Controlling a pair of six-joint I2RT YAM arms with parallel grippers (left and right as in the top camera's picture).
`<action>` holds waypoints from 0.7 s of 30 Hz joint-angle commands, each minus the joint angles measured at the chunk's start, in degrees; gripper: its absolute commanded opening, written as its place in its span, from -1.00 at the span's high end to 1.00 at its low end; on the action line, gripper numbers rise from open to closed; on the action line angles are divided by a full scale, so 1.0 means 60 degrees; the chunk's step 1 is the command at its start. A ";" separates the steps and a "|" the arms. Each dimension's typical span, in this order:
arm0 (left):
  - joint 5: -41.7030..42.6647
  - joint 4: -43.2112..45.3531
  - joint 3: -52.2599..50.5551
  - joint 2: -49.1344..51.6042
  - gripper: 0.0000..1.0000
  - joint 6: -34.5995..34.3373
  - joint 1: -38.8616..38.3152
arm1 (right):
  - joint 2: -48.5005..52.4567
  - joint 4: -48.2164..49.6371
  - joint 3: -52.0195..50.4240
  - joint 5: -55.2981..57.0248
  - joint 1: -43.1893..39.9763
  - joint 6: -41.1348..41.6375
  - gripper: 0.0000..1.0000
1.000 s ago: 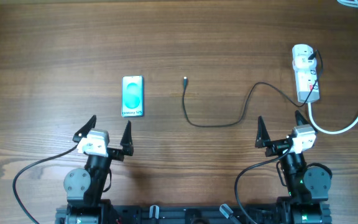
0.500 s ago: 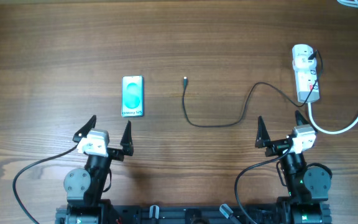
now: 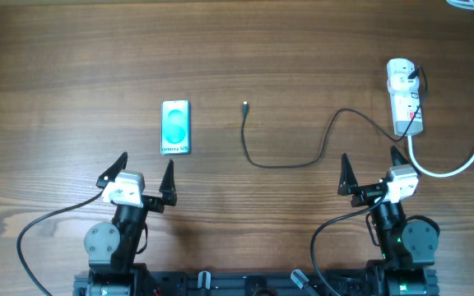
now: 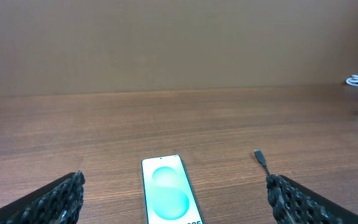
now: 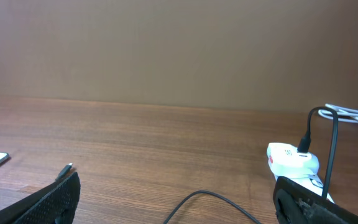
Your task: Plug charger to phone and switch on socket
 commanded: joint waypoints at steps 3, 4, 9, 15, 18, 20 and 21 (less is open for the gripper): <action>-0.0091 -0.0015 -0.0062 -0.0106 -1.00 0.0113 0.0051 | -0.0022 0.0033 -0.0015 0.0168 0.0062 0.0022 -0.99; -0.0091 -0.0011 -0.0062 -0.0106 -1.00 0.0113 0.0051 | -0.0022 0.0033 -0.0015 0.0171 0.0062 0.0018 -0.99; -0.0033 0.0372 -0.0058 -0.0106 -1.00 0.0109 0.0051 | -0.0022 0.0033 -0.0015 0.0168 0.0062 0.0022 -0.99; 0.0499 0.0630 -0.0058 -0.0106 -1.00 -0.0040 0.0051 | -0.0022 0.0033 -0.0015 0.0171 0.0062 0.0018 -0.99; 0.0492 0.0423 -0.0058 0.0025 -1.00 -0.0036 0.0051 | -0.0022 0.0033 -0.0015 0.0168 0.0062 0.0018 -1.00; 0.0495 0.0426 -0.0015 0.0259 -1.00 -0.0036 0.0051 | -0.0022 0.0033 -0.0015 0.0168 0.0062 0.0022 -0.99; 0.0495 0.0426 0.0047 0.0401 -1.00 -0.0036 0.0051 | -0.0022 0.0033 -0.0015 0.0168 0.0062 0.0022 -0.99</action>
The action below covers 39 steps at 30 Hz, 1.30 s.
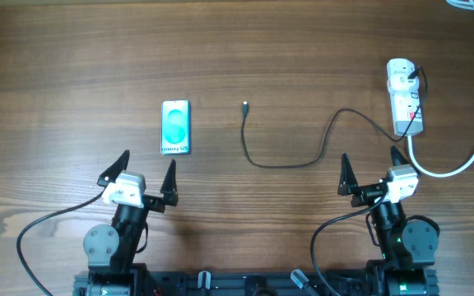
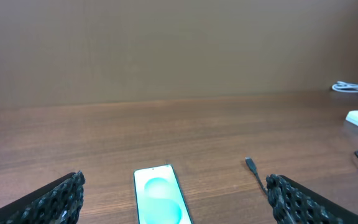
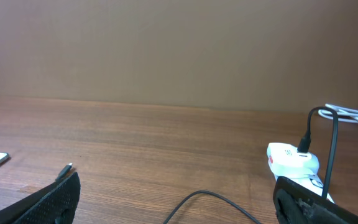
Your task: Plug charger to phone and switch on socket
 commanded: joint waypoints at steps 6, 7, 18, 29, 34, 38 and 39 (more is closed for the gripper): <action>0.0160 0.0004 0.0922 0.1832 -1.00 -0.0025 0.0051 | -0.0022 0.0033 -0.0015 0.0171 0.0062 0.0022 -0.99; 0.0160 0.0004 0.1100 0.2098 -1.00 -0.0025 0.0051 | -0.0022 0.0033 -0.0015 0.0168 0.0062 0.0018 -0.99; 0.0568 -0.1111 0.5053 0.6535 -1.00 -0.0029 0.0051 | -0.0022 0.0033 -0.0015 0.0171 0.0062 0.0022 -0.99; 0.0659 -0.6240 1.1668 1.1406 -0.99 -0.0029 0.0044 | -0.0022 0.0033 -0.0015 0.0171 0.0062 0.0018 -1.00; 0.0656 -0.8185 1.4196 1.3282 -1.00 -0.0029 0.0022 | -0.0022 0.0033 -0.0015 0.0171 0.0062 0.0018 -1.00; 0.0437 -0.9883 1.6003 1.4834 -1.00 -0.0029 -0.0138 | -0.0022 0.0033 -0.0015 0.0168 0.0062 0.0018 -0.99; 0.0270 -1.0346 1.6367 1.5253 -1.00 -0.0029 -0.0164 | -0.0022 0.0033 -0.0015 0.0171 0.0062 0.0018 -0.99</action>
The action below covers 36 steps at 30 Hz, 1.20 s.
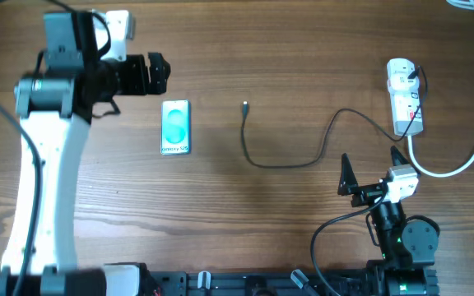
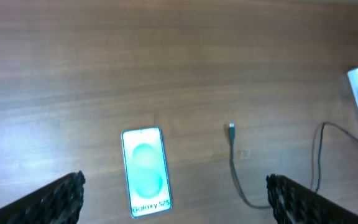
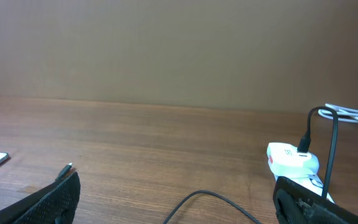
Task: Plug charger to phone and switch on socket
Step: 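Move the left gripper over the light-blue phone and lower onto it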
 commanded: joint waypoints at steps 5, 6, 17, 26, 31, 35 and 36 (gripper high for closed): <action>-0.0251 -0.0871 0.1180 0.2051 -1.00 -0.0015 -0.0120 | -0.0025 0.0029 -0.0015 0.0164 0.0062 0.0018 -1.00; -0.0244 -0.0718 0.1180 0.2200 -1.00 -0.0018 -0.0117 | -0.0025 0.0029 -0.0015 0.0168 0.0062 0.0022 -0.99; -0.0448 -0.0630 0.1155 0.2860 -0.96 -0.0335 -0.0259 | -0.0025 0.0029 -0.0015 0.0168 0.0062 0.0018 -0.99; -0.1872 -0.1020 0.1100 0.4699 -0.86 -0.1228 -0.0911 | -0.0025 0.0029 -0.0015 0.0168 0.0062 0.0018 -0.99; -0.2266 -0.1239 0.1049 0.5064 -0.87 -0.1453 -0.1056 | -0.0025 0.0029 -0.0015 0.0168 0.0062 0.0018 -0.98; -0.2539 -0.1071 0.0714 0.5067 -0.92 -0.1439 -0.1060 | -0.0025 0.0029 -0.0015 0.0168 0.0062 0.0018 -1.00; -0.2554 -0.0994 0.0616 0.5067 -0.93 -0.1399 -0.1060 | -0.0025 0.0029 -0.0015 0.0168 0.0062 0.0018 -0.99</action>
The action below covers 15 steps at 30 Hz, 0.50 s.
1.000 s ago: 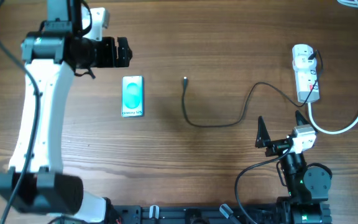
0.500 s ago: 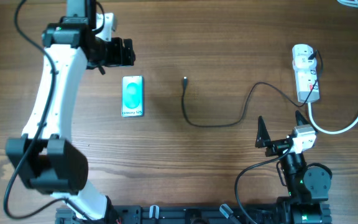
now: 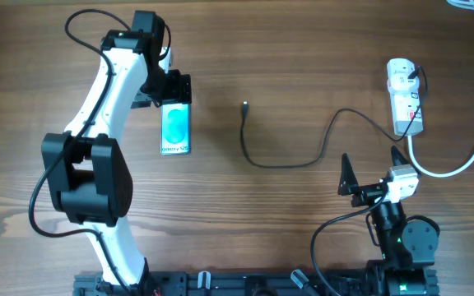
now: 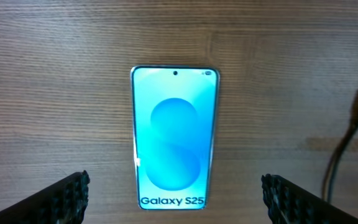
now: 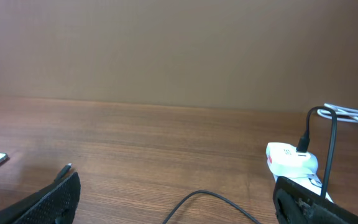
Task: Plug charger to phone and switch on socket
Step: 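Move the left gripper over the light-blue phone and lower onto it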
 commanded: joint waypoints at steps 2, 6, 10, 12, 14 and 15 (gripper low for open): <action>-0.0361 0.0492 -0.0685 0.0135 -0.92 -0.0080 -0.0047 | -0.0025 0.0033 -0.0015 0.0135 0.0062 0.0022 -1.00; -0.0361 0.1333 -0.1439 0.0135 -0.91 -0.0091 -0.0171 | -0.0025 0.0033 -0.0015 0.0131 0.0062 0.0018 -0.99; -0.0357 0.1814 -0.2011 0.0142 -0.90 -0.0171 -0.0237 | -0.0025 0.0033 -0.0015 0.0135 0.0062 0.0022 -0.99; -0.0350 0.2109 -0.2317 0.0142 -0.90 -0.0379 -0.0280 | -0.0025 0.0033 -0.0015 0.0131 0.0062 0.0018 -1.00; -0.0361 0.2320 -0.2546 0.0142 -0.90 -0.0616 -0.0295 | -0.0025 0.0033 -0.0015 0.0131 0.0062 0.0018 -1.00; -0.0361 0.2499 -0.2721 0.0142 -0.90 -0.0699 -0.0295 | -0.0025 0.0033 -0.0015 0.0135 0.0062 0.0022 -1.00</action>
